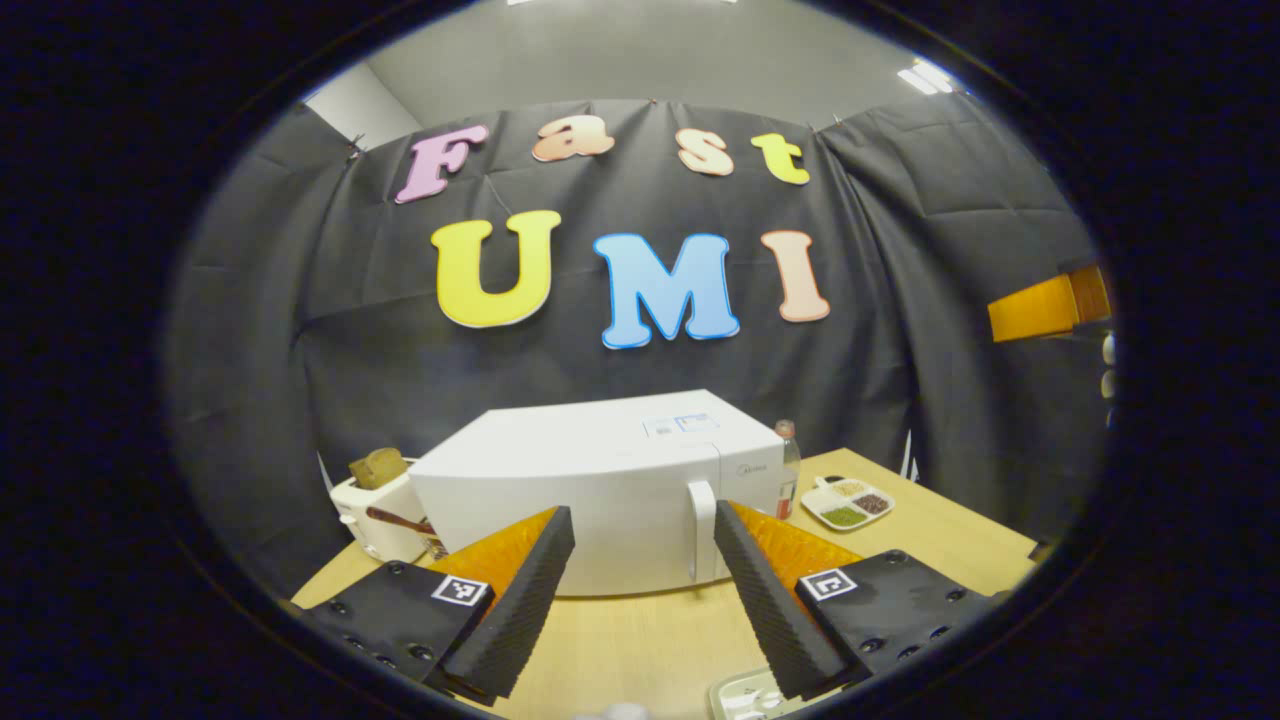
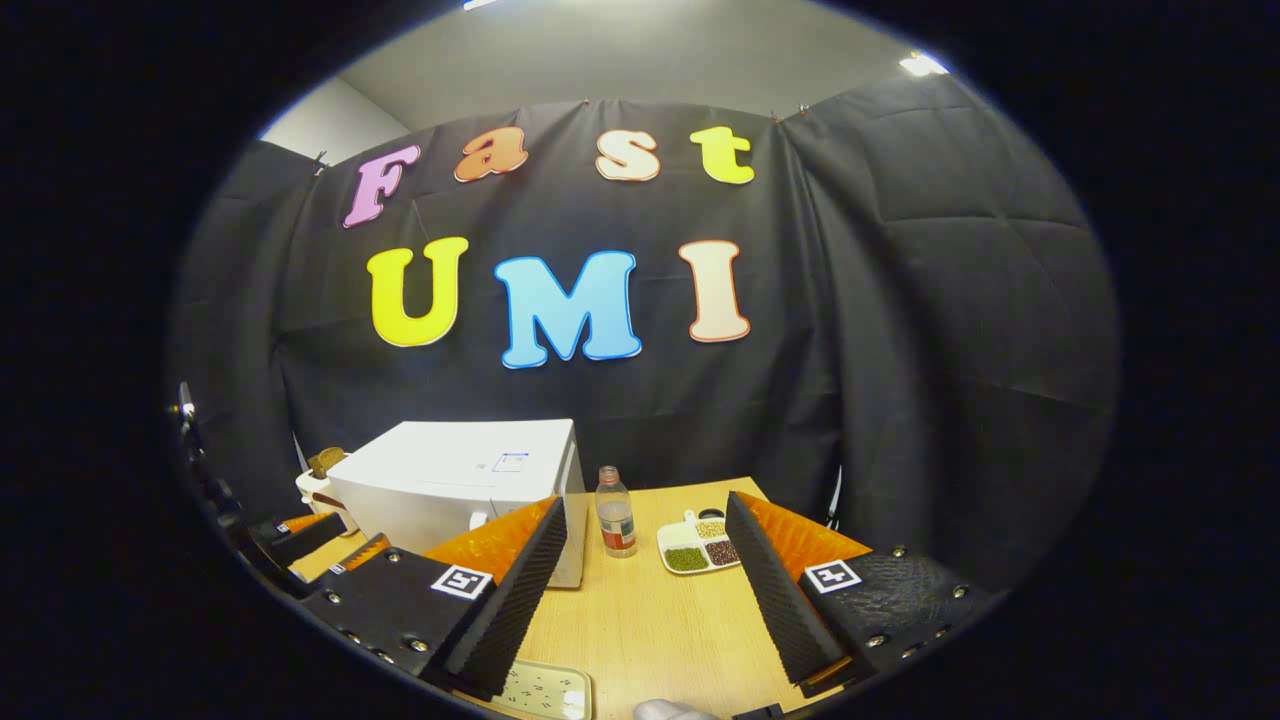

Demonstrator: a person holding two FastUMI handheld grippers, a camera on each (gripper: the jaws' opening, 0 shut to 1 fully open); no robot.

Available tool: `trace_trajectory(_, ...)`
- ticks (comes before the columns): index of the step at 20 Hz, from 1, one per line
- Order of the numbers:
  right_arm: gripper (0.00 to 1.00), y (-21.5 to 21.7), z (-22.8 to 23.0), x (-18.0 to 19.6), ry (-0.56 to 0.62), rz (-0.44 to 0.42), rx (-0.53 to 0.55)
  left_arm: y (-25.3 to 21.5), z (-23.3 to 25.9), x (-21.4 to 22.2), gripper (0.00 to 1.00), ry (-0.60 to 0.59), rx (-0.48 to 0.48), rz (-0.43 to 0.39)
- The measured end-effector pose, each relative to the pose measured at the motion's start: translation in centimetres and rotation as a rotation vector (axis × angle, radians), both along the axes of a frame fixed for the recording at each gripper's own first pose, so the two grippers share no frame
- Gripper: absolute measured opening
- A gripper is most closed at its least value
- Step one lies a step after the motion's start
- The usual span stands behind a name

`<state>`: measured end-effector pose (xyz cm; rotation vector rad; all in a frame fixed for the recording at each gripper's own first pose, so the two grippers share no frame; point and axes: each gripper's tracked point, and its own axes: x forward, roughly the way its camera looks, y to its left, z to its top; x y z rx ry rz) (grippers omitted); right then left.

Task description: Open the microwave oven with the left hand, put the food in, and close the microwave oven.

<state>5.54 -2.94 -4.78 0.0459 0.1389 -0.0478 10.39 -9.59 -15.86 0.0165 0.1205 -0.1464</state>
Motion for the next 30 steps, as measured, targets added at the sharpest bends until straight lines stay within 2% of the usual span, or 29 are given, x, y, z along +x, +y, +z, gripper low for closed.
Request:
trace_trajectory(1,0.98,0.3,0.9,-0.5,-0.011,0.002,0.003,1.2,2.1,-0.8,0.94,-0.019,-0.003,0.01)
trace_trajectory(2,0.98,0.8,1.7,-1.1,-0.019,0.006,0.012,2.3,3.7,-1.9,0.99,-0.029,-0.001,0.026)
trace_trajectory(3,0.98,1.5,2.4,-1.6,-0.023,0.015,0.026,3.2,5.3,-2.7,0.99,-0.033,-0.008,0.031)
trace_trajectory(5,0.98,1.4,3.9,-2.4,-0.046,0.005,0.028,4.9,8.6,-4.1,0.94,-0.069,-0.02,0.043)
trace_trajectory(6,0.98,1.5,4.4,-2.8,-0.053,0.004,0.021,6.0,9.7,-4.8,0.99,-0.078,-0.015,0.055)
trace_trajectory(7,0.98,1.6,5.0,-3.1,-0.067,-0.001,0.013,6.9,10.5,-5.7,0.97,-0.084,-0.009,0.069)
trace_trajectory(9,0.98,1.7,6.0,-4.0,-0.099,-0.016,0.002,7.6,11.8,-7.0,0.99,-0.091,-0.021,0.073)
trace_trajectory(10,0.98,2.1,6.4,-4.3,-0.11,-0.018,0.002,8.0,12.0,-7.6,0.99,-0.088,-0.023,0.078)
trace_trajectory(11,0.98,2.5,6.6,-4.7,-0.117,-0.016,-0.002,8.4,12.4,-8.1,0.95,-0.086,-0.026,0.074)
trace_trajectory(13,0.98,3.3,6.8,-5.2,-0.125,-0.01,-0.02,9.0,13.0,-8.6,1.0,-0.088,-0.039,0.077)
trace_trajectory(15,0.98,4.2,6.9,-5.7,-0.125,0.005,-0.02,9.8,13.6,-9.0,0.94,-0.091,-0.062,0.084)
trace_trajectory(17,0.98,5.0,6.8,-6.2,-0.123,0.014,-0.025,10.4,14.3,-9.3,0.99,-0.107,-0.077,0.093)
trace_trajectory(23,0.98,6.7,6.6,-7.1,-0.112,0.035,-0.046,11.2,16.1,-10.0,0.95,-0.141,-0.113,0.095)
trace_trajectory(24,0.98,6.9,6.6,-7.2,-0.111,0.037,-0.044,11.2,16.1,-10.1,0.99,-0.143,-0.121,0.093)
trace_trajectory(25,0.98,6.9,6.8,-7.4,-0.119,0.032,-0.042,11.1,16.2,-10.2,0.97,-0.144,-0.124,0.091)
trace_trajectory(30,0.98,6.6,7.1,-7.7,-0.123,0.015,-0.047,11.5,16.0,-10.1,0.99,-0.144,-0.11,0.091)
